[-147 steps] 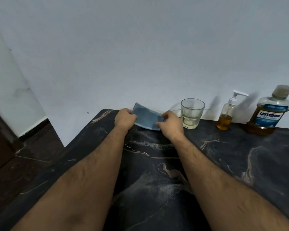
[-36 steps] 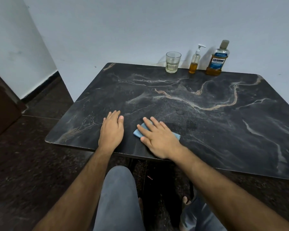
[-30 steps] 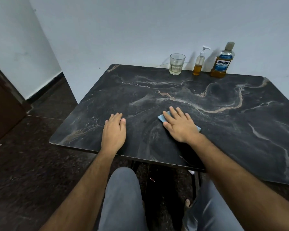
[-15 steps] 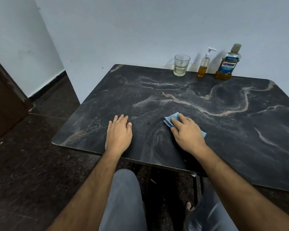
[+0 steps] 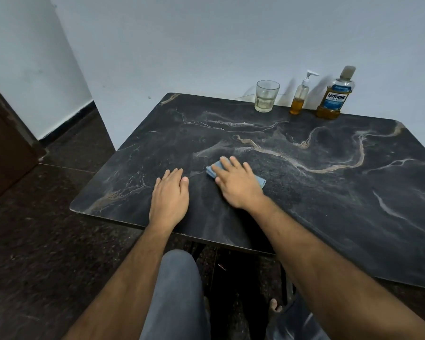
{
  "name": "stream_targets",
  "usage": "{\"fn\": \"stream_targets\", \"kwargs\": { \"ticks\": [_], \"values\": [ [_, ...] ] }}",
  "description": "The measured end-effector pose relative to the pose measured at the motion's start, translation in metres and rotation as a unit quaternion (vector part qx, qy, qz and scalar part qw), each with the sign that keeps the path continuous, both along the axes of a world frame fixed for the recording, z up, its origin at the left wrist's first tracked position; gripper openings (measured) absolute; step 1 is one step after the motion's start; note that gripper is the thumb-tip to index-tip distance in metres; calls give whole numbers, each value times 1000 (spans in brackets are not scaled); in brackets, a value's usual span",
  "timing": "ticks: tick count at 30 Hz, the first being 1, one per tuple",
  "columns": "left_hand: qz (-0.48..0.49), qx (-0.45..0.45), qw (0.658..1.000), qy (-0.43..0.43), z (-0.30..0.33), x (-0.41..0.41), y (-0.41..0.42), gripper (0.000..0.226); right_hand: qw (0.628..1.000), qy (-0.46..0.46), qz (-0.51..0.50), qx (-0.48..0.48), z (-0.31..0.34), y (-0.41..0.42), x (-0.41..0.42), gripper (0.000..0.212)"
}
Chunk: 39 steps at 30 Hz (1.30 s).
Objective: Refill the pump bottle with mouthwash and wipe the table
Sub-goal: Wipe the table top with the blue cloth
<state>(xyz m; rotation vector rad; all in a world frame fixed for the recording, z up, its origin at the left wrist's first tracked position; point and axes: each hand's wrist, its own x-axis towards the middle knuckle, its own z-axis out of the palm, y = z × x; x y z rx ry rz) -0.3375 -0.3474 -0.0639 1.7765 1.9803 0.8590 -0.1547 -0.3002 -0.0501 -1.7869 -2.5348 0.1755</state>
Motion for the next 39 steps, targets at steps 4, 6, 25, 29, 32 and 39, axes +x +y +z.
{"fn": "stream_targets", "kwargs": {
  "ticks": [4,6,25,29,32,39],
  "values": [
    [4,-3,1000,6,1,0,-1,47,995,3,-96,-9,4,27,51,51],
    [9,-1,1000,9,1,-1,-1,47,990,-3,-143,-3,5,26,87,51],
    [33,-3,998,-50,17,7,-12,45,999,31,-20,-16,3,-114,-11,53],
    [31,-5,998,-57,15,6,-12,45,999,11,35,-2,1,-130,-9,52],
    [30,-8,998,-58,13,4,-12,45,999,17,38,-3,0,-151,19,57],
    [-14,-13,1000,14,6,5,-6,47,986,-39,-159,-15,5,-135,154,54]
  ]
}}
